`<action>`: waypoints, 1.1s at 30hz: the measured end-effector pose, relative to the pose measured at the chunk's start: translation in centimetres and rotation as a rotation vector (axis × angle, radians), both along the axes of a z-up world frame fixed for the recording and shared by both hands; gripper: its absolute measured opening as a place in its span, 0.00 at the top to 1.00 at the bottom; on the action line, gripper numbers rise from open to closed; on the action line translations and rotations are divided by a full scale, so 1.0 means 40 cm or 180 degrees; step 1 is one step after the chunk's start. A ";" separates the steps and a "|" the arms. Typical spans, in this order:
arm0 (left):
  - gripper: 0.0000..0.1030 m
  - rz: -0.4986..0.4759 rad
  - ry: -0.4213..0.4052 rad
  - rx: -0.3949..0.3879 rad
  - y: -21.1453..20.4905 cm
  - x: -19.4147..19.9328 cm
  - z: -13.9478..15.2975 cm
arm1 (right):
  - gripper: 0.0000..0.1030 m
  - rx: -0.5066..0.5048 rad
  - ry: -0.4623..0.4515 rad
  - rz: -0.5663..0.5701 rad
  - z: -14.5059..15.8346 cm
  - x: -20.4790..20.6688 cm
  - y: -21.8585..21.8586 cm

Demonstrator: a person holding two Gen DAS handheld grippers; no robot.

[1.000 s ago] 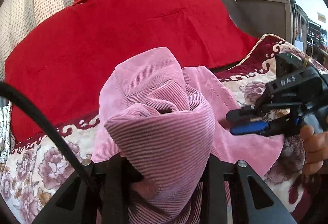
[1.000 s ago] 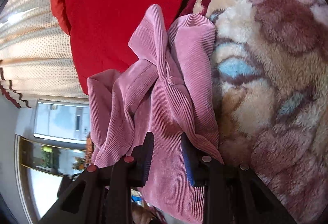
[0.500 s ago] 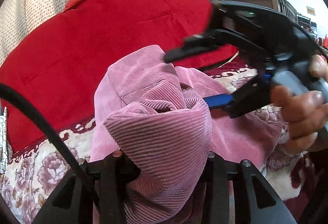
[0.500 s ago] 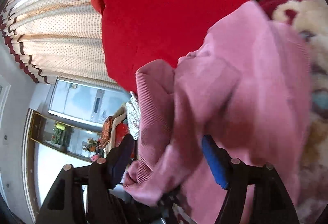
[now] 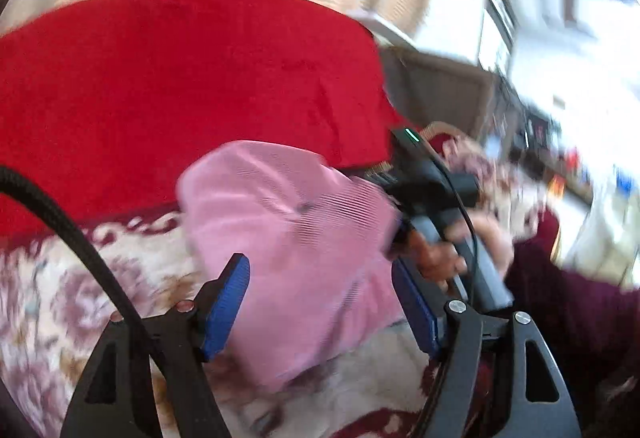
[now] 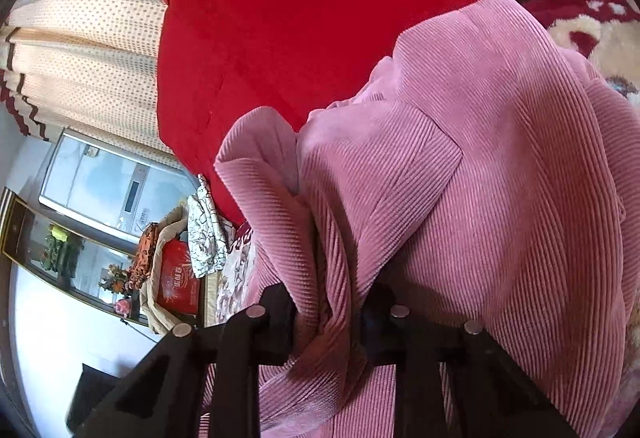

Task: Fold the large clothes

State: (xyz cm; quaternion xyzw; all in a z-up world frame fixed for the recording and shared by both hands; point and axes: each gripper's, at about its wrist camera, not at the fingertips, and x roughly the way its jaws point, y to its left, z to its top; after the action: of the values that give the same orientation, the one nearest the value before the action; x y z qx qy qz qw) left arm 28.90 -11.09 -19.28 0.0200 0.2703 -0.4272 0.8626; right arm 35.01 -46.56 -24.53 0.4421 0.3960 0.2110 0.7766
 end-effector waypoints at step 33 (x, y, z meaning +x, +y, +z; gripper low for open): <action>0.48 0.0734 0.0471 0.0360 -0.371 0.085 -0.106 | 0.85 -0.0522 -0.0113 -0.0648 0.053 -0.083 -0.205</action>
State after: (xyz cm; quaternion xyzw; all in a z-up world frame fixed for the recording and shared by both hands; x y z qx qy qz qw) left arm 32.28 -25.95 -23.53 0.0059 0.3574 -0.3097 0.8811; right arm 31.70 -54.77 -22.40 0.4112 0.3512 0.1057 0.8345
